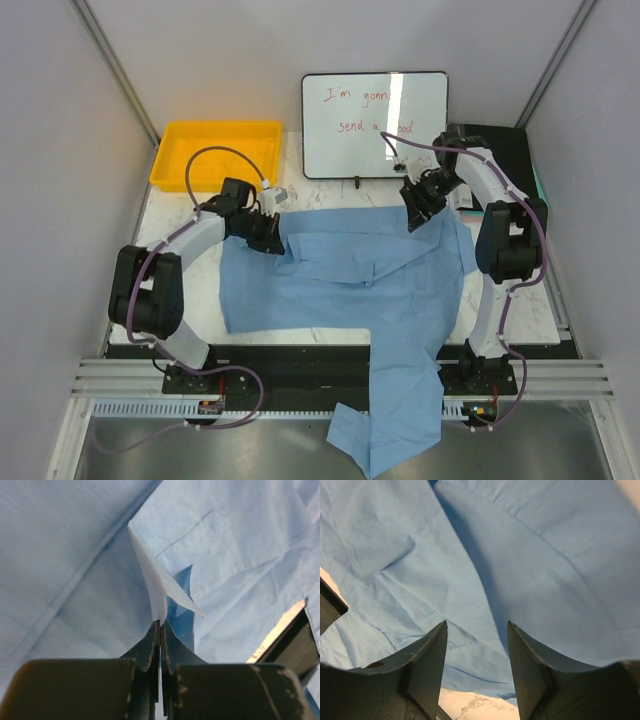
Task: Fold and stack the long sleeve shirts
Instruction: Fold the shirt
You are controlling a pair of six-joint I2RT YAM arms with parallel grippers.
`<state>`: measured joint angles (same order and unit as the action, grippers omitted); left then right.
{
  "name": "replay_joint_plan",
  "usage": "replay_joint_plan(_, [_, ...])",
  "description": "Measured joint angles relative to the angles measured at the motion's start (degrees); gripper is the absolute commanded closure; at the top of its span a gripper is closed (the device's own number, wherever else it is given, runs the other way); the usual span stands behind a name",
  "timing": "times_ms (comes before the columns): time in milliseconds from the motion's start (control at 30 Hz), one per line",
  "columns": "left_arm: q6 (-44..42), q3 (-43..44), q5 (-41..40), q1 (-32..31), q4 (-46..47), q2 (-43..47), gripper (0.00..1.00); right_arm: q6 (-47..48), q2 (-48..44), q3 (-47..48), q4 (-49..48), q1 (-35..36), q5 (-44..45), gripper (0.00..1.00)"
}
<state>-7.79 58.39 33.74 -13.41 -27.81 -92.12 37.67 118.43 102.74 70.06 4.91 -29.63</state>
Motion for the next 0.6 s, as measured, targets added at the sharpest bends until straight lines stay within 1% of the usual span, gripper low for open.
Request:
replay_joint_plan(167, [-4.4,4.5,-2.4,1.6,-0.6,-5.3,0.98,-0.7,-0.6,-6.8,-2.4,0.7,0.5,0.49])
replay_joint_plan(300, [-7.2,6.2,-3.7,3.6,-0.5,-7.3,0.98,-1.5,-0.6,-7.5,-4.0,0.7,1.4,0.49])
replay_joint_plan(367, [-8.5,6.2,-3.9,4.3,-0.8,-7.6,0.80,-1.7,-0.6,-7.5,-4.8,0.7,1.7,0.50])
replay_joint_plan(433, [-9.8,6.1,-4.5,4.7,-1.2,-7.6,0.65,-1.9,-0.6,-7.5,-5.3,0.7,1.9,0.50])
replay_joint_plan(467, [-10.3,6.1,-4.9,4.9,-1.4,-7.6,0.58,-2.0,-0.6,-7.5,-5.4,0.7,2.1,0.50])
replay_joint_plan(500, [-10.7,6.0,-5.0,5.3,-1.5,-7.6,0.54,-2.1,-0.6,-7.5,-5.6,0.7,2.2,0.50])
replay_joint_plan(533, [-11.2,5.8,-4.9,5.7,-1.5,-7.4,0.53,-2.2,-0.6,-7.5,-5.6,0.7,2.2,0.51])
replay_joint_plan(600, [-12.1,4.7,-3.1,7.7,-1.2,-5.9,0.52,-2.6,-0.7,-7.5,-5.8,0.7,2.1,0.52])
